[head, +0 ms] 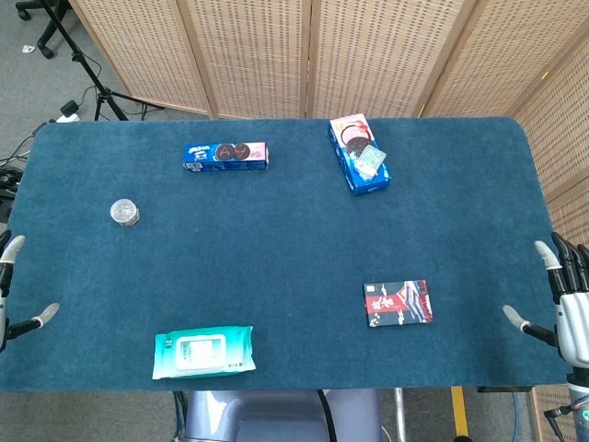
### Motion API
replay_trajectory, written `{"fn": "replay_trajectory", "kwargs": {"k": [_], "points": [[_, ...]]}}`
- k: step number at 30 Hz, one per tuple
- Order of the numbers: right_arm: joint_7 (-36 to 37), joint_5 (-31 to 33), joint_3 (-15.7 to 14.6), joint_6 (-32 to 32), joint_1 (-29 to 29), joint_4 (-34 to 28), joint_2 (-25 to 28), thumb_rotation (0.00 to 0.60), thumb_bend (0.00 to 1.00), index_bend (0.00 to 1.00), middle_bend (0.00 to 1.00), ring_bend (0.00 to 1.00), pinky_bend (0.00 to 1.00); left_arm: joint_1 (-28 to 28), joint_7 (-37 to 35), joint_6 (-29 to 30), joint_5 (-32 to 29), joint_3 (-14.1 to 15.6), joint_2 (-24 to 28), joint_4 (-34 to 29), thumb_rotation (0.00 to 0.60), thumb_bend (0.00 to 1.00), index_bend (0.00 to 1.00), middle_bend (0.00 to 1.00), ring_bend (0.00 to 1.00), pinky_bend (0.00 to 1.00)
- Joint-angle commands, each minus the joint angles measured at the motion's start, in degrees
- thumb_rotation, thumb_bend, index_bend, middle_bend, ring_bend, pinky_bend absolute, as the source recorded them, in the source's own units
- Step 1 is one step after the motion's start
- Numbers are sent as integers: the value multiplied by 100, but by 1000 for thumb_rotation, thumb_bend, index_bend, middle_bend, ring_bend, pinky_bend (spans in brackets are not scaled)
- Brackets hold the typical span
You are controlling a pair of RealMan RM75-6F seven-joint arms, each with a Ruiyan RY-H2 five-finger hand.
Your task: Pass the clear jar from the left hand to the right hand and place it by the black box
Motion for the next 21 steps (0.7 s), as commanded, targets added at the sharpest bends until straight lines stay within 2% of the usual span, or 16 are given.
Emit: {"fn": "replay_trajectory", "kwargs": {"k": [1, 7, 9, 10, 12, 14, 17, 20, 21], "points": [[13, 9, 6, -7, 2, -1, 7, 600, 0, 0, 0, 0, 0, -35, 70, -62, -46, -10, -31, 8, 600, 0, 0, 0, 0, 0], [6, 39, 6, -47, 9, 1, 9, 600, 0, 0, 0, 0, 0, -313, 83, -499, -340, -204, 30, 52, 600, 0, 0, 0, 0, 0], [-27, 73, 11, -81, 20, 13, -8, 600, 0, 0, 0, 0, 0, -661, -43, -1165, -697, -378, 167, 91, 600, 0, 0, 0, 0, 0], [-63, 100, 27, -98, 32, 20, -22, 600, 0, 0, 0, 0, 0, -928, -168, -1680, -942, -502, 290, 141, 600, 0, 0, 0, 0, 0], [-111, 173, 55, -149, 54, 28, -46, 600, 0, 0, 0, 0, 0, -1464, -306, -2578, -1328, -739, 414, 432, 600, 0, 0, 0, 0, 0], [-165, 240, 79, -199, 75, 36, -68, 600, 0, 0, 0, 0, 0, -1899, -324, -3215, -1599, -885, 362, 850, 600, 0, 0, 0, 0, 0], [-242, 307, 97, -263, 103, 52, -101, 600, 0, 0, 0, 0, 0, -2376, -197, -3919, -1905, -944, 183, 1415, 600, 0, 0, 0, 0, 0], [-328, 375, 113, -341, 138, 80, -145, 600, 0, 0, 0, 0, 0, -2949, 41, -4810, -2407, -924, -297, 2351, 600, 0, 0, 0, 0, 0], [-336, 385, 115, -351, 143, 84, -149, 600, 0, 0, 0, 0, 0, -3022, 33, -4938, -2494, -924, -376, 2482, 600, 0, 0, 0, 0, 0]]}}
